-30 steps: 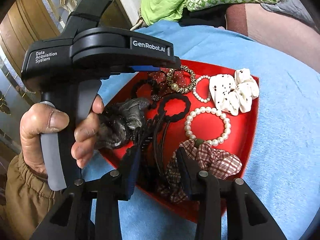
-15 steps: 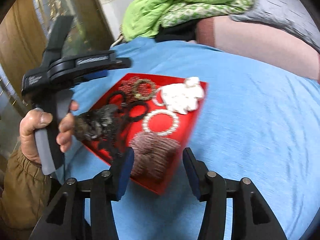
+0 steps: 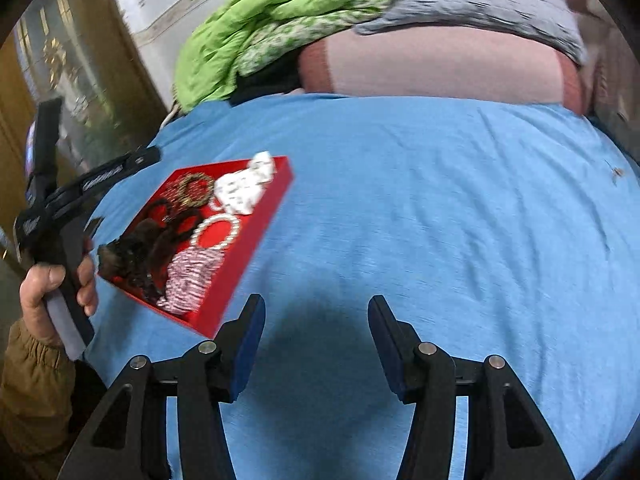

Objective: Organize jewelry

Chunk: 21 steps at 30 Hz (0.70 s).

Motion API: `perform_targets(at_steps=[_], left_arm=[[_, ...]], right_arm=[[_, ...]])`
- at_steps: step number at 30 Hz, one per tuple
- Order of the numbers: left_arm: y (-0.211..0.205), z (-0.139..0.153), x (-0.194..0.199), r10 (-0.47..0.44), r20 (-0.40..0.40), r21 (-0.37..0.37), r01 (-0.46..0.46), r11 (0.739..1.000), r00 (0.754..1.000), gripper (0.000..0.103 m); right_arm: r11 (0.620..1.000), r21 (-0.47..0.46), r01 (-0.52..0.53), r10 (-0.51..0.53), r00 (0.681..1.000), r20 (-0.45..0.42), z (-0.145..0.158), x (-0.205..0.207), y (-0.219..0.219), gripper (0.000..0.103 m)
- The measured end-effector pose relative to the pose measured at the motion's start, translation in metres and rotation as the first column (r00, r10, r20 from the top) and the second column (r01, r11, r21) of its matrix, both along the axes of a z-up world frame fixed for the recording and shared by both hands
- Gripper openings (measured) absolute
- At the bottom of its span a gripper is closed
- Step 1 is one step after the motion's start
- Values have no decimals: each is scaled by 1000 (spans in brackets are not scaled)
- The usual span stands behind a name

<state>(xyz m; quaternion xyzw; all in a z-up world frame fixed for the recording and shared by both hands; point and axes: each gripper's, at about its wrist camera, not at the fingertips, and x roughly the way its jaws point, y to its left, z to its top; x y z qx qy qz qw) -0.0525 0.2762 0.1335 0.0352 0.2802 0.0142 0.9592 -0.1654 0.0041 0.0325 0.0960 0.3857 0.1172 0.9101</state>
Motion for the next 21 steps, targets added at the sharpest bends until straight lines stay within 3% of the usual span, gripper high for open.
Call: perform_targets(at_steps=[3, 5, 10, 12, 15, 21], left_arm=[[-18, 10, -18, 29, 36, 46, -31, 998, 999, 88], [-26, 17, -31, 55, 56, 56, -58, 997, 997, 97], [-45, 38, -66, 58, 38, -54, -56, 997, 998, 99], [-54, 41, -78, 65, 34, -64, -62, 996, 997, 100], [-70, 47, -93, 95, 45, -38, -93, 995, 994, 100], [-103, 59, -128, 115, 149, 55, -125, 991, 982, 100]], right_arm=[[999, 19, 49, -49, 999, -13, -2, -4, -22, 59], [997, 31, 77, -77, 997, -3, 1, -8, -34, 59], [990, 50, 128, -130, 991, 33, 4, -24, -55, 66], [989, 46, 143, -145, 988, 56, 0, -29, -61, 72], [989, 25, 144, -145, 989, 26, -6, -27, -64, 72], [987, 8, 160, -160, 984, 79, -1, -40, -68, 72]])
